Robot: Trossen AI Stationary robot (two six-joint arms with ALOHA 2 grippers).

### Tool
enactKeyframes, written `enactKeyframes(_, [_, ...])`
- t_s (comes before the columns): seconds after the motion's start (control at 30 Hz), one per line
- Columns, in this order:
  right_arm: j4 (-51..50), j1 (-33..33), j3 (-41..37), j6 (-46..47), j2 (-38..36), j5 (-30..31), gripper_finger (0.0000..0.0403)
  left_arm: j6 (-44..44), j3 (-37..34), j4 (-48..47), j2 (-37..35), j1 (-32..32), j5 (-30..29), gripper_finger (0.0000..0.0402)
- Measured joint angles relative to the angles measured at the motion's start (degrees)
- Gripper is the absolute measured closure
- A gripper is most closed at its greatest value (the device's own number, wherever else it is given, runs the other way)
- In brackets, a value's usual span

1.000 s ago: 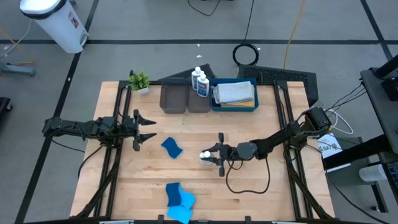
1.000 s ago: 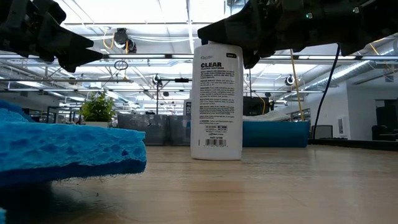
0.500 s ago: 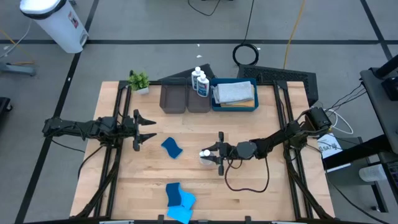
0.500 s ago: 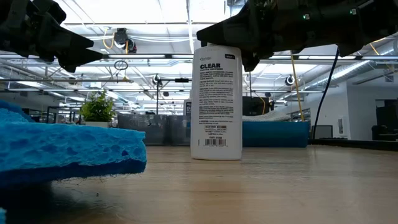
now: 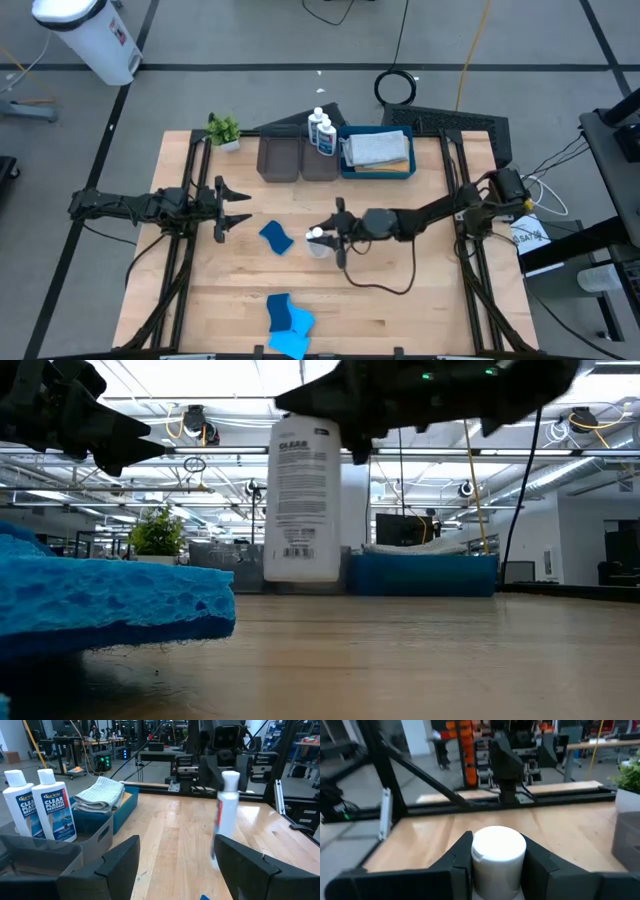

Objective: Pick & Place Kitchen Items
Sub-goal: Put the white plastic restorer bottle into the right black bin

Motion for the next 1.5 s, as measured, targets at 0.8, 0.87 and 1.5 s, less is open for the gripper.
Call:
enactKeyframes(0.8, [-19.74, -17.07, 20.08, -6.59, -5.05, -10.72, 0.0315, -0.01, 0.00, 0.02, 0.01, 0.01, 0.00, 0.0144])
enactKeyframes(0.87, [-22.47, -18.72, 19.95, -6.51, -6.39, -10.68, 0.0315, -0.01, 0.00, 0.01, -0.01, 0.00, 0.00, 0.0144])
enactKeyframes(1.5, [-22.85, -29.50, 18.20, -7.14, -6.54, -10.61, 0.0314, 0.01, 0.01, 0.01, -0.01, 0.01, 0.00, 0.0144])
